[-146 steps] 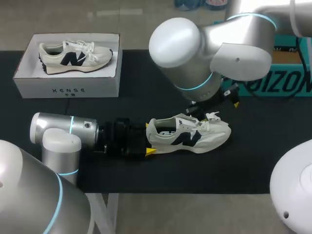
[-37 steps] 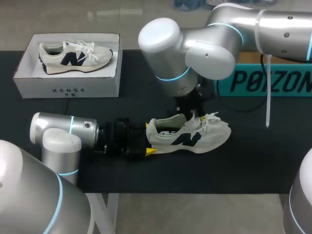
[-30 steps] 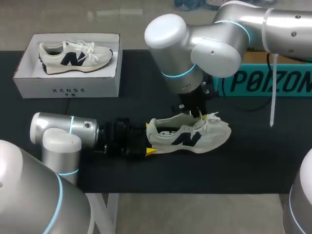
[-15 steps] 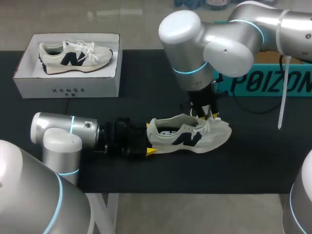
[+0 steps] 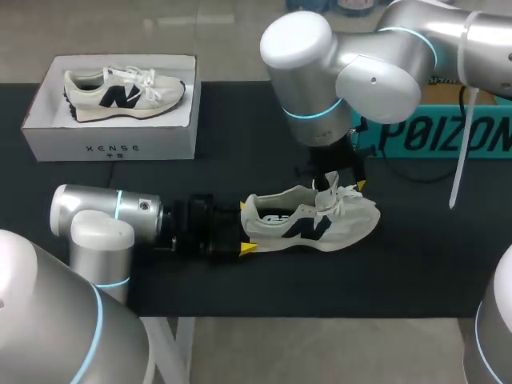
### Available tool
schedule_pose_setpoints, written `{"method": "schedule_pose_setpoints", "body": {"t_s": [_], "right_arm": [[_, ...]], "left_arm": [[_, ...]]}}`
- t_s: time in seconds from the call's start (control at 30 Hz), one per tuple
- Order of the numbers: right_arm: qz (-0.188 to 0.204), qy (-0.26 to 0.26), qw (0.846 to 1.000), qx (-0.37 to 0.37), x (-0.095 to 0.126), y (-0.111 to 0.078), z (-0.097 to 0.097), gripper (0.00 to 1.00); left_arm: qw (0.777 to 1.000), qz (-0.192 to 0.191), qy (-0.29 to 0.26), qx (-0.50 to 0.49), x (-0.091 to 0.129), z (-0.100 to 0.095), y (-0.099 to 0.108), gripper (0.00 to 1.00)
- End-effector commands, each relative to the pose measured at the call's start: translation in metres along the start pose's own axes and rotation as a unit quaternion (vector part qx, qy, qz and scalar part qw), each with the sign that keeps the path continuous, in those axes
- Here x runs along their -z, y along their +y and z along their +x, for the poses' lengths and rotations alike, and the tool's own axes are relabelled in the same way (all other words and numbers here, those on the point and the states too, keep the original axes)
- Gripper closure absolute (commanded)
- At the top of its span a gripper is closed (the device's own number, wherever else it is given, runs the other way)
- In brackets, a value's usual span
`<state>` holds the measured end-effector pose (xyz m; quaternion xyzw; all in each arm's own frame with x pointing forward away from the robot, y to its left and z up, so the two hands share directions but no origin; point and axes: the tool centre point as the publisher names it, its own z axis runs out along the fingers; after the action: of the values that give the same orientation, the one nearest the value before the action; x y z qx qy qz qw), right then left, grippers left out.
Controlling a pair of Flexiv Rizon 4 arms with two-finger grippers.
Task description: Take the shoe out of the shoebox, open the shoe tongue, remove and reinsert the insole, then place the shoe into the shoebox
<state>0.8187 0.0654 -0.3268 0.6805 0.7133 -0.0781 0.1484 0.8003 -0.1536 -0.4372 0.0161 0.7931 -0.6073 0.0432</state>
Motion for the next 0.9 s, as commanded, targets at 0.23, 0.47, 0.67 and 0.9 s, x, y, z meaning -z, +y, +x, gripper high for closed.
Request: {"method": "schedule_pose_setpoints", "body": {"t_s": [0.23, 0.47, 0.67, 0.9], "right_arm": [[-0.003, 0.01, 1.0, -0.008, 0.005, -0.008, -0.011, 0.27], [-0.067, 0.006, 0.997, 0.043, 0.046, -0.022, -0.005, 0.0], [-0.209, -0.016, 0.938, 0.274, 0.084, -0.043, 0.006, 0.0], [-0.332, -0.009, 0.799, 0.501, 0.083, -0.074, 0.009, 0.0]], "left_arm": [[1.0, 0.0, -0.001, 0.0, -0.001, 0.001, 0.002, 1.0], [1.0, 0.0, -0.001, 0.0, -0.001, 0.001, 0.002, 1.0], [1.0, 0.0, -0.001, 0.0, -0.001, 0.001, 0.002, 1.0], [1.0, 0.0, -0.001, 0.0, -0.001, 0.001, 0.002, 1.0]]}}
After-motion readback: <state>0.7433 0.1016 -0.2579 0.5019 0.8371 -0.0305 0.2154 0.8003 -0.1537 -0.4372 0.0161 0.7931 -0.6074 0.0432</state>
